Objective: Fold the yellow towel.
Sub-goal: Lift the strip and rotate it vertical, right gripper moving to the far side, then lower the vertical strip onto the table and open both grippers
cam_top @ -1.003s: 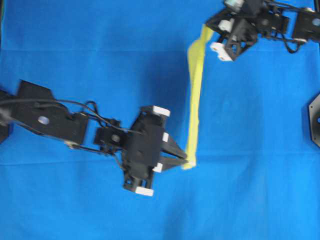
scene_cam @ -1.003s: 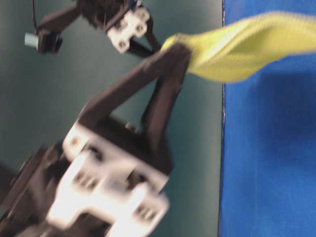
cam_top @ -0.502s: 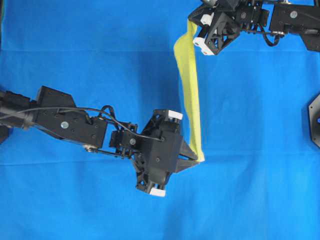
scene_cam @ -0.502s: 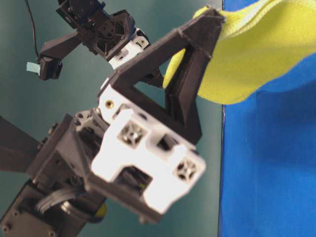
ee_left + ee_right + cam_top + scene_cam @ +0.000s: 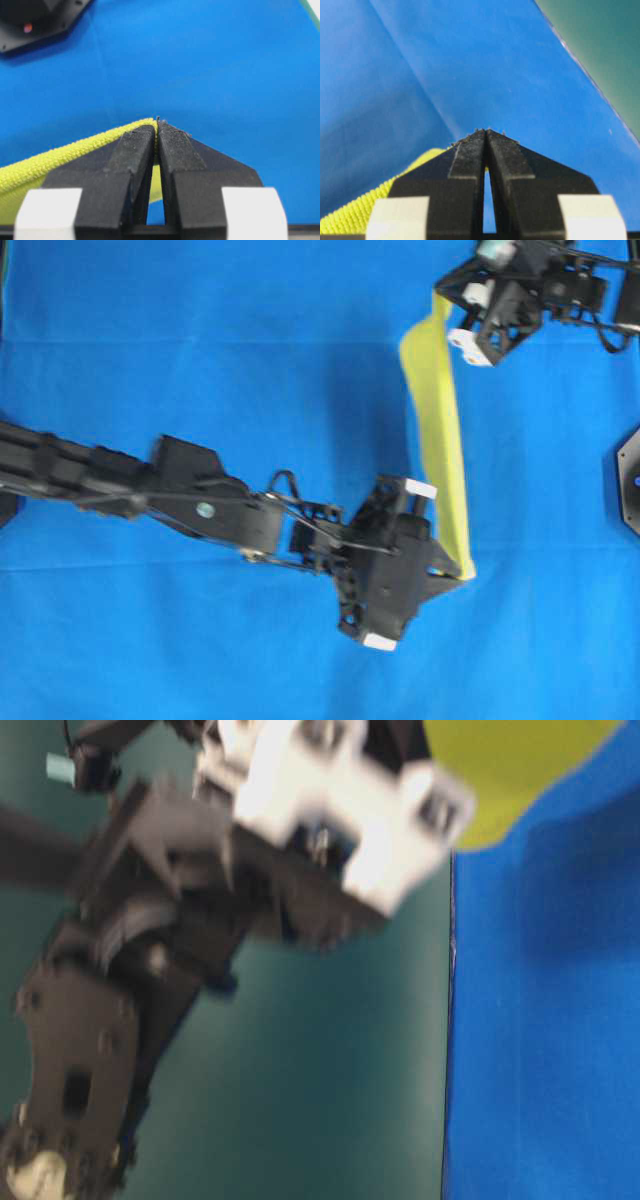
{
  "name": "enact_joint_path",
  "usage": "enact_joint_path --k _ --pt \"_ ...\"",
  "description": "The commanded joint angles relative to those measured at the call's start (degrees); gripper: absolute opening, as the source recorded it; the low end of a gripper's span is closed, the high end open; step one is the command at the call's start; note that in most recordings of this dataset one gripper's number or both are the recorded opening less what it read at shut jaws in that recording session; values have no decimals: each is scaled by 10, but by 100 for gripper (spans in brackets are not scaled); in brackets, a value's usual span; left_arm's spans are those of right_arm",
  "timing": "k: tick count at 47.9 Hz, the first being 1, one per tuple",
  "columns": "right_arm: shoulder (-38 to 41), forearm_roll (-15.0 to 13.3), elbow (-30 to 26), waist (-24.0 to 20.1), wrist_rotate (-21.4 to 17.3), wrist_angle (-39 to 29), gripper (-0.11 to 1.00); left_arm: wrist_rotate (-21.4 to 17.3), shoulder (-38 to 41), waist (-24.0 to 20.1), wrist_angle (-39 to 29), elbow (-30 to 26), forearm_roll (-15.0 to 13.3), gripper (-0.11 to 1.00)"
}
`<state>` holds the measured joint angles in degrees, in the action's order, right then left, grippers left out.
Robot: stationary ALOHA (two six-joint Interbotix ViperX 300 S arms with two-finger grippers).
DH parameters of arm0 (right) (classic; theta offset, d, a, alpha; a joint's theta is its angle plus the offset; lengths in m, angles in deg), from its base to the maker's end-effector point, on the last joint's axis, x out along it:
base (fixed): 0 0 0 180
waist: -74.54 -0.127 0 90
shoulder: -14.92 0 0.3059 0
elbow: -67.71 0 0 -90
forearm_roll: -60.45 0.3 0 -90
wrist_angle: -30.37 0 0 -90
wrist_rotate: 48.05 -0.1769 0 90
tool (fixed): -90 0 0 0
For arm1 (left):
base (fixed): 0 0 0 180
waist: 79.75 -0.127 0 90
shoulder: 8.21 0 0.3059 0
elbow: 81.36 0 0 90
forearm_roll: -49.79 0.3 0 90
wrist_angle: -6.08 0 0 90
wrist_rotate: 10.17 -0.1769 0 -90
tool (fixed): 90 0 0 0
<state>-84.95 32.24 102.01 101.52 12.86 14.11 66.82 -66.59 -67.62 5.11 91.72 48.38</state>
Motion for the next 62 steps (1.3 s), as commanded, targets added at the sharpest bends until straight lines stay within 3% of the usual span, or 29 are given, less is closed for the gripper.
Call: enact_joint_path --k 1,7,14,21,32,44,53,62 --pt "-40 -6 12 25 -4 -11 1 -4 4 25 6 -40 0 1" --pt "-62 -6 27 25 -4 -33 1 -6 18 24 5 -55 0 1" --pt "-49 -3 32 25 -5 -31 1 -4 18 18 8 -33 0 1" --pt "2 -3 21 21 -6 11 1 43 7 8 37 30 0 1" --pt "119 -2 -47 2 -6 90 1 54 -31 15 104 145 -1 1" --pt "214 -3 -142 -18 -4 97 1 83 -70 25 121 249 -1 1" --pt "238 -2 -162 -18 -4 97 1 90 -88 25 122 295 -1 1" --pt "239 -3 -156 -24 -4 99 1 89 -92 25 121 306 -1 1"
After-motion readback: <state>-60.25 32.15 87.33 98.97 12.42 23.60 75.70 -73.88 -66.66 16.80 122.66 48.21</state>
